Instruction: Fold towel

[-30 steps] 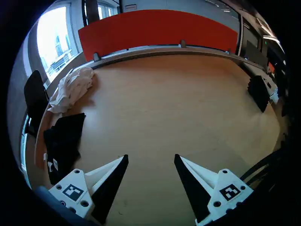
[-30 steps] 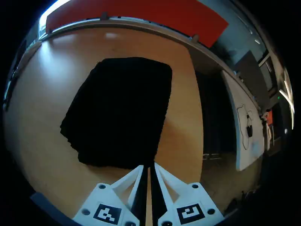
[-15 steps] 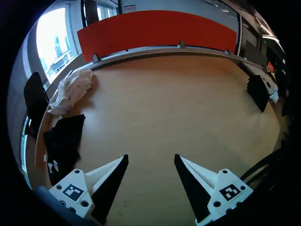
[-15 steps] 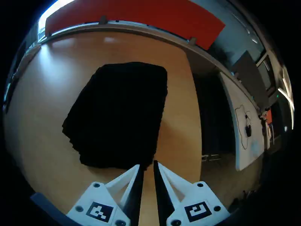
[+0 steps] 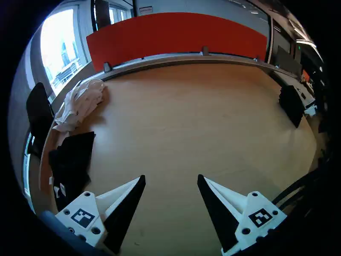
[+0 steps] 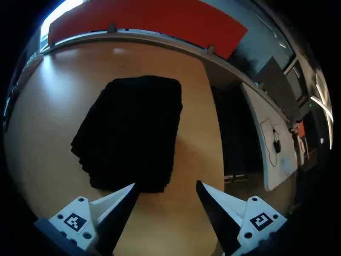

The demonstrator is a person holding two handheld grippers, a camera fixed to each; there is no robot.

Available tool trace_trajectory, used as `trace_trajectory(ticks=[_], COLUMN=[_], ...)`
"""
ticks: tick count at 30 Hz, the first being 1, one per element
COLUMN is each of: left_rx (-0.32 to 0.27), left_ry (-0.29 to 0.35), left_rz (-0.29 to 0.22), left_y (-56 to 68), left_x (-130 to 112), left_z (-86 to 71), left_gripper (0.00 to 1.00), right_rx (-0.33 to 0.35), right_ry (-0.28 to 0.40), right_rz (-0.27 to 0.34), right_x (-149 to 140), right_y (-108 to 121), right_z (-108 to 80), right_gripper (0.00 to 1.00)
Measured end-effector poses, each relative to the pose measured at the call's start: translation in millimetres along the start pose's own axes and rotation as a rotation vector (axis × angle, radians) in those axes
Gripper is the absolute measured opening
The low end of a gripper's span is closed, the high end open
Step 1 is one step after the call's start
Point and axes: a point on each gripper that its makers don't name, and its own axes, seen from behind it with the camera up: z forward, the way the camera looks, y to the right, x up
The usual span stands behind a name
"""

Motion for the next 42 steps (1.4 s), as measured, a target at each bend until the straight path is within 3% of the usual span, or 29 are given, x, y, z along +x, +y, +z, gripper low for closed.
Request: trace_trajectory(ticks=[11, 26, 36, 42], left_rx=[-0.005, -0.005, 0.008, 0.009], left_ry=[0.001, 0.022, 0.044, 0.065], left_rz=[0.000, 0.003, 0.024, 0.011], left_y=[-1.4, -2.2, -5.6, -6.6], left_x=[0.8, 12.5, 25.9, 32.4], left_z=[0.8, 2.1, 4.2, 4.8], left_gripper=[0.90, 0.90, 0.90, 0.90], right_rx=[-0.002, -0.023, -0.042, -0.015], right_ry=[0.034, 0.177, 0.242, 0.335], right_rz=[0.044, 0.217, 0.255, 0.288], right_x=[4.4, 32.8, 50.2, 70.2], right_y=[-4.1, -20.6, -31.4, -44.7], right_z=[-7.6, -32.7, -46.3, -58.3], right_gripper=[1.00, 1.00, 1.00, 1.00])
